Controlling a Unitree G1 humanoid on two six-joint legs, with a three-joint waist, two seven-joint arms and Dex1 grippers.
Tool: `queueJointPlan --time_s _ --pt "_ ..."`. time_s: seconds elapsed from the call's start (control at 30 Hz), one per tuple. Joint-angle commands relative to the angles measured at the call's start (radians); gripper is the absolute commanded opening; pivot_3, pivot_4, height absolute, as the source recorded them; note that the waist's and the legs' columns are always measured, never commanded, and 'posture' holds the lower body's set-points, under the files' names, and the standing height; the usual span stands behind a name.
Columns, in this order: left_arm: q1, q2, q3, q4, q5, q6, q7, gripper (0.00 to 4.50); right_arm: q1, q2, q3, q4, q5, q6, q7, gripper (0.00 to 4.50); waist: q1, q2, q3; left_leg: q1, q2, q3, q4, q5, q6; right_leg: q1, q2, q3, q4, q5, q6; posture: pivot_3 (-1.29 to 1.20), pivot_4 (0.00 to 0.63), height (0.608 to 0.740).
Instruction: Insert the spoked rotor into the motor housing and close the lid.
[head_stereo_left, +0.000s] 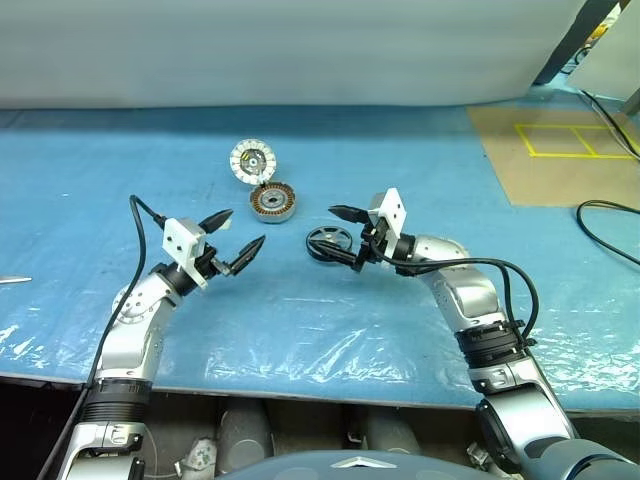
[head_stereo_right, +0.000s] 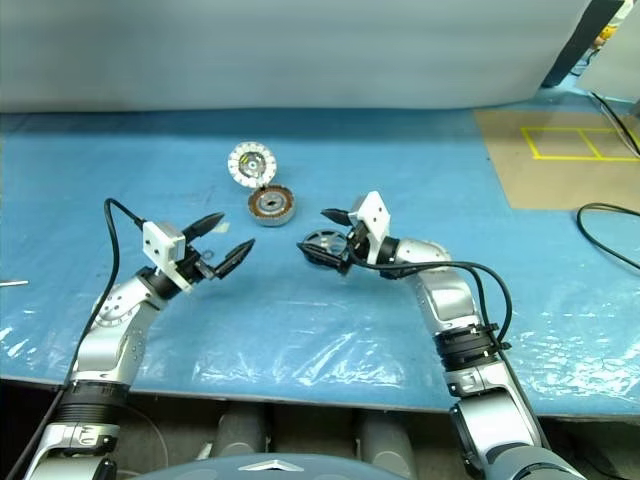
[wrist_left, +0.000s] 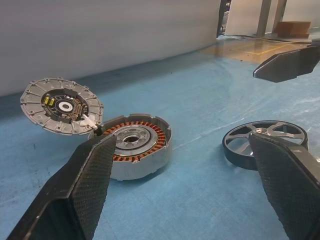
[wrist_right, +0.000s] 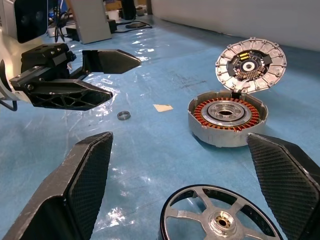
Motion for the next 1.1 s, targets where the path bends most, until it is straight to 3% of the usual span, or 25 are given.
queueJointPlan --time_s 0.03,1.1 --pt "0.000 0.016 0.018 -0.047 -0.003 -0.004 0.004 4.48 0.002 0.002 0.003 -0.024 0.005 -0.020 0.015 4.50 0.000 0.000 0.000 0.000 0.000 0.000 0.000 0.000 0.000 0.000 0.000 0.000 0.000 0.000 0.000 0.00 0.150 0.740" --pt "0.024 0.020 0.018 -0.014 -0.011 -0.040 -0.070 4.48 0.017 -0.024 0.025 -0.034 -0.020 -0.016 0.065 4.50 0.000 0.000 0.000 0.000 0.000 0.000 0.000 0.000 0.000 0.000 0.000 0.000 0.000 0.000 0.000 0.00 0.150 0.740"
